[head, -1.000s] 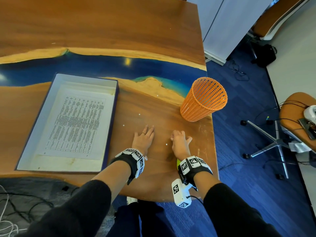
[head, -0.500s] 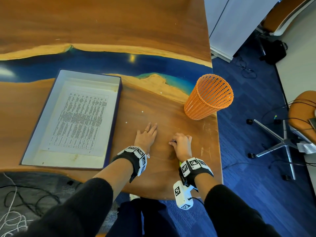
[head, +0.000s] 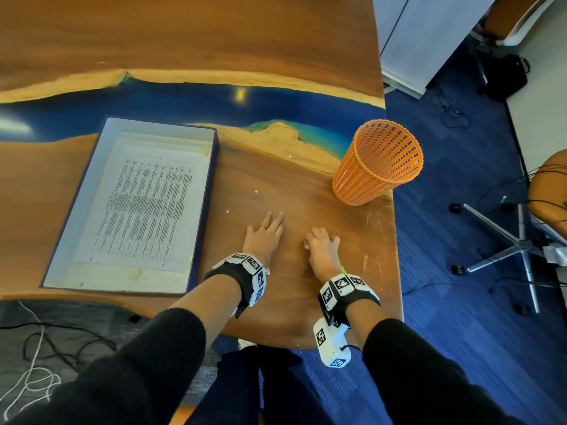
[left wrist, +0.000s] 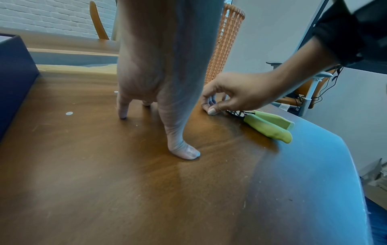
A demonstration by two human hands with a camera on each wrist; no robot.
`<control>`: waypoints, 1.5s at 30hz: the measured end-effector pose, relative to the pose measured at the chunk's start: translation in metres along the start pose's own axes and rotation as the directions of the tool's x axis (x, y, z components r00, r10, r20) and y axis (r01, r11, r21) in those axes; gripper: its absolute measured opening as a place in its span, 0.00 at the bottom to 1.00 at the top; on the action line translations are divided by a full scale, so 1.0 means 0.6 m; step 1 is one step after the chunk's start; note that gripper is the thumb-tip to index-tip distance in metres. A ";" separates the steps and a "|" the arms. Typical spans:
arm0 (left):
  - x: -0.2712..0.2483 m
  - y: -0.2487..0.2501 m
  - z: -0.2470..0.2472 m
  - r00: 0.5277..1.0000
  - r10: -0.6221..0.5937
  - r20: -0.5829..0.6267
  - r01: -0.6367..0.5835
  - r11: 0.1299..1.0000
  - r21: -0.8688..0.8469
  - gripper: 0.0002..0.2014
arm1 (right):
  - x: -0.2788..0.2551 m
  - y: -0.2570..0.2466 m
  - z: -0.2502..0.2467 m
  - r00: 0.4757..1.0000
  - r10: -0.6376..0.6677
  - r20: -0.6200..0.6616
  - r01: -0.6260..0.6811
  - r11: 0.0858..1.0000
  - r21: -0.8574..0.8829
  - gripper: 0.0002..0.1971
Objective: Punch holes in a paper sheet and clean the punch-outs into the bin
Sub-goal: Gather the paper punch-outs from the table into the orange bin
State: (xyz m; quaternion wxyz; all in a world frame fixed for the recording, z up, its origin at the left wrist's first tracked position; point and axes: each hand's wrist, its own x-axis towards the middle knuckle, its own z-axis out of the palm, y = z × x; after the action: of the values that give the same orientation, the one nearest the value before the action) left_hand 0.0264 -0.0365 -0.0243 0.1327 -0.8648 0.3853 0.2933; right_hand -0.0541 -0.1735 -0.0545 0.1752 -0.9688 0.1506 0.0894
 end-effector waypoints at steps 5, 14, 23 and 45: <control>0.001 -0.001 0.001 1.000 0.003 -0.009 -0.004 1.000 -0.012 0.66 | 0.002 0.001 -0.006 0.999 0.031 0.027 -0.028 0.993 -0.115 0.15; -0.001 -0.001 0.002 1.000 0.007 -0.016 -0.007 1.000 -0.009 0.65 | 0.002 0.013 -0.023 0.997 0.075 -0.027 -0.075 0.997 0.010 0.10; 0.005 -0.011 -0.010 0.999 0.036 0.001 -0.036 0.999 0.025 0.61 | 0.033 -0.041 -0.181 0.920 -0.315 -0.232 0.348 0.930 0.116 0.02; 0.007 -0.009 -0.036 0.998 0.057 -0.009 -0.056 0.996 0.076 0.47 | 0.123 0.076 -0.369 0.867 0.241 -0.436 -0.158 0.963 0.218 0.09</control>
State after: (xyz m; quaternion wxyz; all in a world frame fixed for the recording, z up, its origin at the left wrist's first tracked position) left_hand 0.0414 -0.0449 -0.0096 0.1550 -0.8496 0.4211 0.2772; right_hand 0.0270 -0.3144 0.1189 0.2087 -0.9223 0.2947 -0.1375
